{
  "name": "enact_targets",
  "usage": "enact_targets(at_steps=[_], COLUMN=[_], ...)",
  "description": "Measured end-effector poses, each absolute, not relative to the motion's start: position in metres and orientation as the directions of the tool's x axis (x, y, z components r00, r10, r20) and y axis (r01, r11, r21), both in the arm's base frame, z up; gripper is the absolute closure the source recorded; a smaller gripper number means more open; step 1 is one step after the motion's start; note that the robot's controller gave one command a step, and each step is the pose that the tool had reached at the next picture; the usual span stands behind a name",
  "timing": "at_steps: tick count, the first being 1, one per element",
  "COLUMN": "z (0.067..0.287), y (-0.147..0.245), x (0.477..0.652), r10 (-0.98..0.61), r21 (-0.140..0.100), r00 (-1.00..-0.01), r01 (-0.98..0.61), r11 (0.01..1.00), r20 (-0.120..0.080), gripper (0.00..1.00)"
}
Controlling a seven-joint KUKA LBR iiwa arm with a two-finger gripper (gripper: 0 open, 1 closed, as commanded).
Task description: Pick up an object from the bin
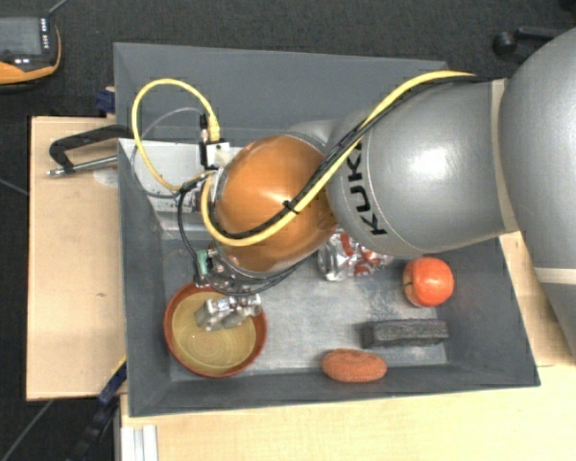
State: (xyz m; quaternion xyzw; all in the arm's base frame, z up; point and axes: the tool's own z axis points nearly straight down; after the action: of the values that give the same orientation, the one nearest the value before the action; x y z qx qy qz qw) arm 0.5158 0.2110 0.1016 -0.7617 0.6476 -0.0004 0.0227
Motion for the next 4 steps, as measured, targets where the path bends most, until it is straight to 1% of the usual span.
enact_targets(at_steps=[1,2,3,4], z=[0.077,0.08,0.08,0.076], y=[0.211,0.199,0.199,0.202], x=[0.496,0.498,0.498,0.526], r10=[-0.979,-0.926,-0.927,-0.91], r21=[-0.049,-0.06,-0.059,-0.065], r00=[0.202,0.376,0.375,0.413], r01=[-0.978,-0.926,-0.926,-0.91], r11=[-0.2,-0.374,-0.373,-0.41], r20=[-0.033,-0.028,-0.029,-0.032], gripper=[1.0,1.0,1.0,1.0])
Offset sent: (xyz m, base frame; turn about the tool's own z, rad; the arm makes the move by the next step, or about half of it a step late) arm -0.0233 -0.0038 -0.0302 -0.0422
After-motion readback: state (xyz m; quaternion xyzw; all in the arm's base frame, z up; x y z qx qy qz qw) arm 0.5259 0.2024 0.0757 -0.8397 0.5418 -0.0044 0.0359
